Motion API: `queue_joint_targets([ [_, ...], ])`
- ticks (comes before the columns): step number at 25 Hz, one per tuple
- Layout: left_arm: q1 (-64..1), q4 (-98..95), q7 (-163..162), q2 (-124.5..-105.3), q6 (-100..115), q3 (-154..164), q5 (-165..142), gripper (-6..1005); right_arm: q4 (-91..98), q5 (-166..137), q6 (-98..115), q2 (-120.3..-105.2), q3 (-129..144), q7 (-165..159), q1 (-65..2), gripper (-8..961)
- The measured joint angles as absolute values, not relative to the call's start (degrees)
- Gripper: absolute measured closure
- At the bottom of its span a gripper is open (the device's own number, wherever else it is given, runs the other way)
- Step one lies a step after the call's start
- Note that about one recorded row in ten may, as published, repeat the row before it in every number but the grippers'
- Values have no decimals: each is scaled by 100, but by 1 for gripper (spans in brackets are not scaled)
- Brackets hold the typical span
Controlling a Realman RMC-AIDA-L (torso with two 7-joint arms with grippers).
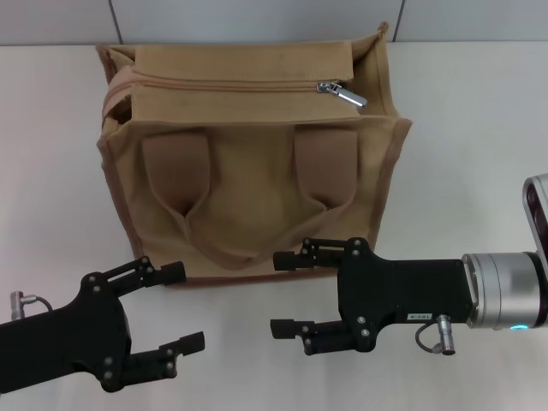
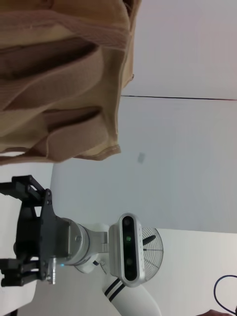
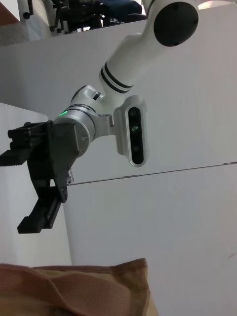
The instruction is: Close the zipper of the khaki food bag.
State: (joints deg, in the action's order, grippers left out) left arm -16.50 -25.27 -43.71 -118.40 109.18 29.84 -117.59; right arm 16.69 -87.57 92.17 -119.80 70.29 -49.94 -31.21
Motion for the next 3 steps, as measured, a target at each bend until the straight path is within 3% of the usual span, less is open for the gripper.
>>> queue_joint_targets([
  [3, -1652, -2527, -4371, -11842, 10837, 2976, -11760, 198, 1669, -8757, 9245, -11980, 7045, -4993, -3126, 195],
])
